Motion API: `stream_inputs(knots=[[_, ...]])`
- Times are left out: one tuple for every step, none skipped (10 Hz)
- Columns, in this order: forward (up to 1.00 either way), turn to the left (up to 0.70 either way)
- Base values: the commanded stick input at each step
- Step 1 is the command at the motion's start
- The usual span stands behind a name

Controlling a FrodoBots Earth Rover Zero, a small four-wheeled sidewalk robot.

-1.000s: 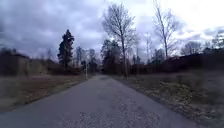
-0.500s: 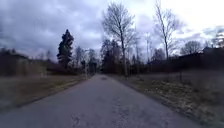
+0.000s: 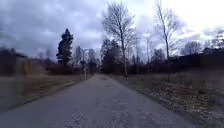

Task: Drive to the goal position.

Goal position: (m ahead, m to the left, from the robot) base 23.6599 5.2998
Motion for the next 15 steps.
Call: stream_inputs(knots=[[0.5,0.0],[0.5,0.0],[0.5,0.0],[0.5,0.0],[0.5,0.0],[0.5,0.0],[0.5,0.0],[0.5,0.0],[0.5,0.0],[0.5,0.0],[0.5,0.0],[0.5,0.0],[0.5,0.0],[0.5,0.0],[0.5,0.0]])
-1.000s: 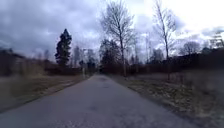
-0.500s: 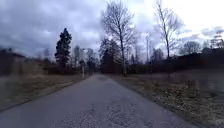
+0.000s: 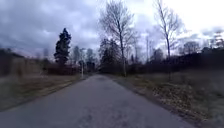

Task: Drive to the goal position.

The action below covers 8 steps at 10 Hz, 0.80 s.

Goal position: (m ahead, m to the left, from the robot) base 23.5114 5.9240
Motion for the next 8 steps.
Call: stream_inputs(knots=[[0.5,0.0],[0.5,0.0],[0.5,0.0],[0.5,0.0],[0.5,0.0],[0.5,0.0],[0.5,0.0],[0.5,0.0]])
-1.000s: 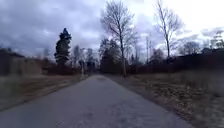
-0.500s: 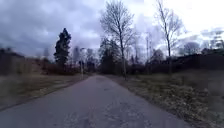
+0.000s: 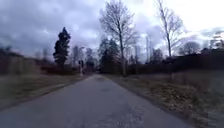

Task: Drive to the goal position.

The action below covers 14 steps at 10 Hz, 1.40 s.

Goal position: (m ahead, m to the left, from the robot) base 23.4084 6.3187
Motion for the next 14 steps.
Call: stream_inputs(knots=[[0.5,0.0],[0.5,0.0],[0.5,0.0],[0.5,0.0],[0.5,0.0],[0.5,0.0],[0.5,0.0],[0.5,0.0],[0.5,0.0],[0.5,0.0],[0.5,0.0],[0.5,0.0],[0.5,0.0],[0.5,0.0]])
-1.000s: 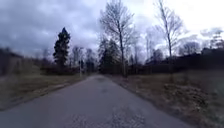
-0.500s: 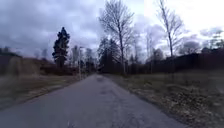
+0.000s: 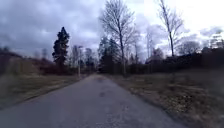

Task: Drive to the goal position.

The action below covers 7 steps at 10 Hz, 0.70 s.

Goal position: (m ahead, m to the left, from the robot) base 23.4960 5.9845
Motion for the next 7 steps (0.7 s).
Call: stream_inputs(knots=[[0.5,0.0],[0.5,0.0],[0.5,0.0],[0.5,0.0],[0.5,0.0],[0.5,0.0],[0.5,0.0]])
